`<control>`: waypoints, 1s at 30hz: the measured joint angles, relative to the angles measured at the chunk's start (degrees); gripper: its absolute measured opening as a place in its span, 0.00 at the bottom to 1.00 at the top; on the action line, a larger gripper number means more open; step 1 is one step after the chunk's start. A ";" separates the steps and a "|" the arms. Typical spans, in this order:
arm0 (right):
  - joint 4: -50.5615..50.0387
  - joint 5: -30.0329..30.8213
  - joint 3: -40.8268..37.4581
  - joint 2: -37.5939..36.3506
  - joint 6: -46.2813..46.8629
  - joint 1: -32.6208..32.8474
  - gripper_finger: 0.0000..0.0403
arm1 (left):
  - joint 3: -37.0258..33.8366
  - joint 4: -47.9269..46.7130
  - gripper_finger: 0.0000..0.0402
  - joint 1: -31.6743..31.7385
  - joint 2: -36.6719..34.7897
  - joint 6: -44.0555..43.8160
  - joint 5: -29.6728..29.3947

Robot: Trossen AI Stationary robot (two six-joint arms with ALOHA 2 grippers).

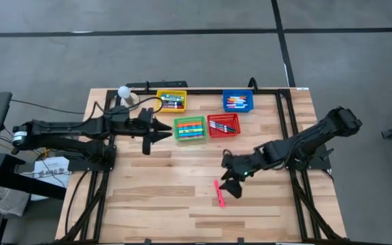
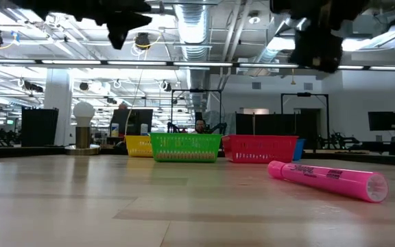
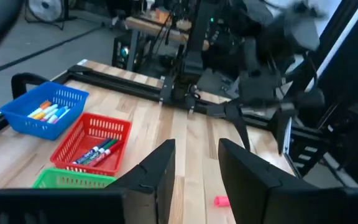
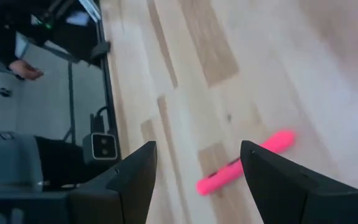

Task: Pick & Place Markers
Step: Put the large pink highlighter pen into the green bin

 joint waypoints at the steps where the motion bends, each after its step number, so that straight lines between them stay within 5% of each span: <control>1: 0.25 -0.50 0.30 1.20 1.51 0.44 0.55 | -1.36 1.11 0.30 0.00 -1.00 -0.32 -0.18; 12: 0.20 -5.29 4.53 14.06 14.57 2.23 0.55 | -9.88 5.49 0.30 -0.06 -6.32 -3.88 -0.24; 30: 2.62 -5.03 5.19 18.03 21.60 0.81 0.55 | -12.61 7.48 0.30 -0.35 -6.20 -3.77 -0.40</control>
